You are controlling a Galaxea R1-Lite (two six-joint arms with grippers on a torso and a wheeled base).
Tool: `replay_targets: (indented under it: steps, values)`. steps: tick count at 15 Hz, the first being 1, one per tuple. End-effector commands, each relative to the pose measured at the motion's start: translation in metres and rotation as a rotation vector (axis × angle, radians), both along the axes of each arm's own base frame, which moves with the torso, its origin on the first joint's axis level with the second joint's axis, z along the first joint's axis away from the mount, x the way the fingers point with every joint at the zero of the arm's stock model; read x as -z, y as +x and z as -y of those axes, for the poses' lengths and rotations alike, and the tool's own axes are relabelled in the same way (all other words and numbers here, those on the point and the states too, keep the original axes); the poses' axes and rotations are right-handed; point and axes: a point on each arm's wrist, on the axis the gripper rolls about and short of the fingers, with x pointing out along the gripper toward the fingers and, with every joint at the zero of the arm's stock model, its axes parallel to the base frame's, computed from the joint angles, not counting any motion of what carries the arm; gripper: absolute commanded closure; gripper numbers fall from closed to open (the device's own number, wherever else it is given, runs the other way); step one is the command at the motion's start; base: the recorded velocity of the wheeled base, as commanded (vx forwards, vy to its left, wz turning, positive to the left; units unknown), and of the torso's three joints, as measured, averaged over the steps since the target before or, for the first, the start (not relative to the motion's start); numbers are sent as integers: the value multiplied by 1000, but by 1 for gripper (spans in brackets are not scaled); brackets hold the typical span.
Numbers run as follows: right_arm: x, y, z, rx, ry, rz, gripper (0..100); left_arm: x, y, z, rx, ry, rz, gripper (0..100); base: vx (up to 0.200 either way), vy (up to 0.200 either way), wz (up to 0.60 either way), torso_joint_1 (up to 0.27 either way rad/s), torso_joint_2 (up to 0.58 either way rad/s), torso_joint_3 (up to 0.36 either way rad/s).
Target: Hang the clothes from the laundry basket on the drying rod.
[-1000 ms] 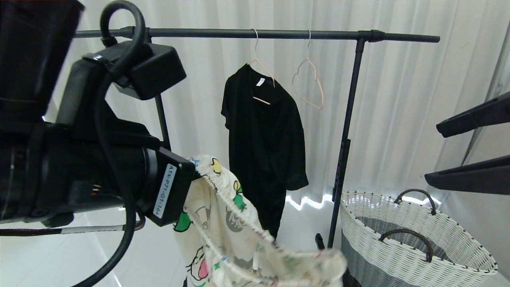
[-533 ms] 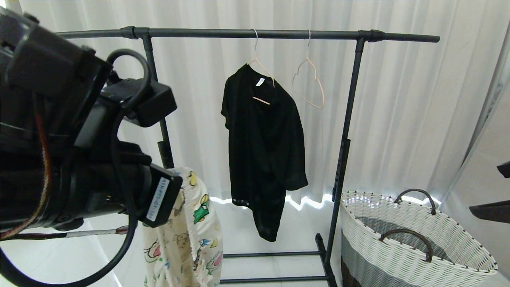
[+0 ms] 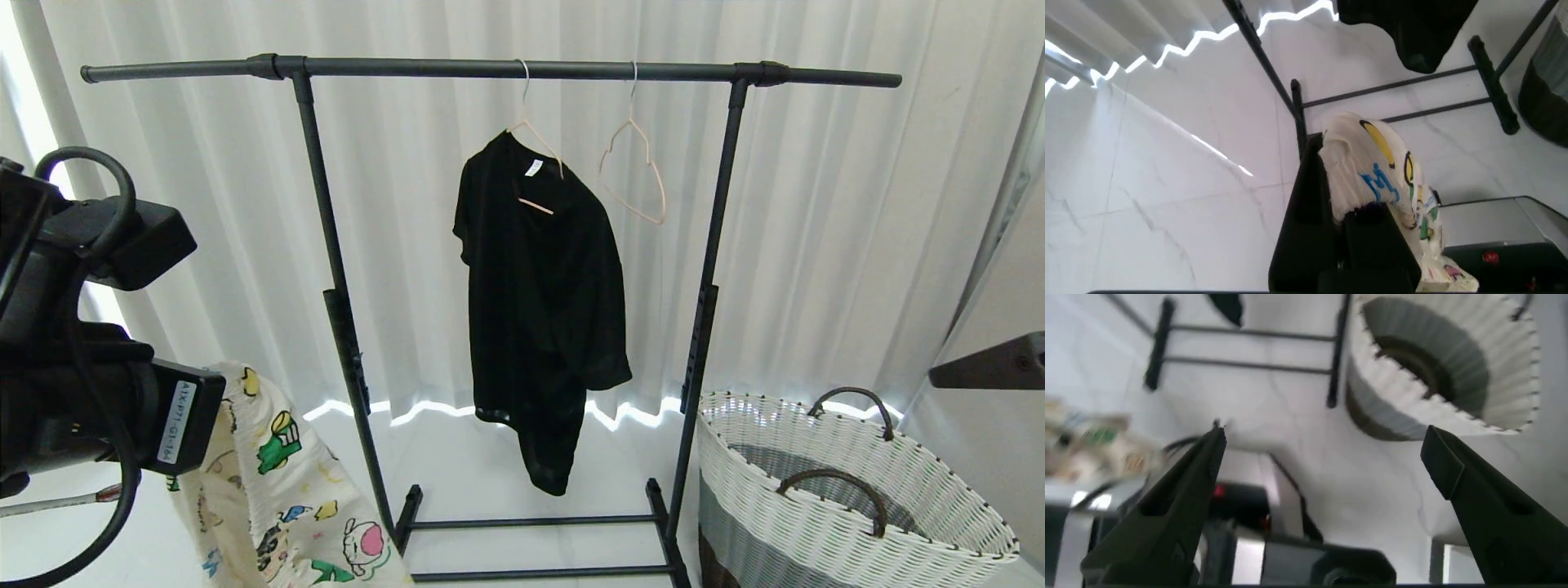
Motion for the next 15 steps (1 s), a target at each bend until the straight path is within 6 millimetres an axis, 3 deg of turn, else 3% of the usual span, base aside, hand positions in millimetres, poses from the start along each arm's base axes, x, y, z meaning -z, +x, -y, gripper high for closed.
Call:
replay_targets:
  steps: [1, 5, 10, 15]
  values:
    - [11, 14, -13, 15, -56, -21, 0, -1, -2, -2, -9, -4, 6, 100, 0, 0, 0, 0, 0, 0]
    - [33, 24, -31, 40, -168, 60, 0, 0, -1, -2, -10, -1, 2, 100, 0, 0, 0, 0, 0, 0]
    - [39, 33, -39, -113, -197, 307, 0, 2, -5, -4, -9, -2, 3, 100, 0, 0, 0, 0, 0, 0]
    - [39, 34, -39, -130, -204, 341, 0, 0, -9, -6, -7, -8, 14, 100, 0, 0, 0, 0, 0, 0]
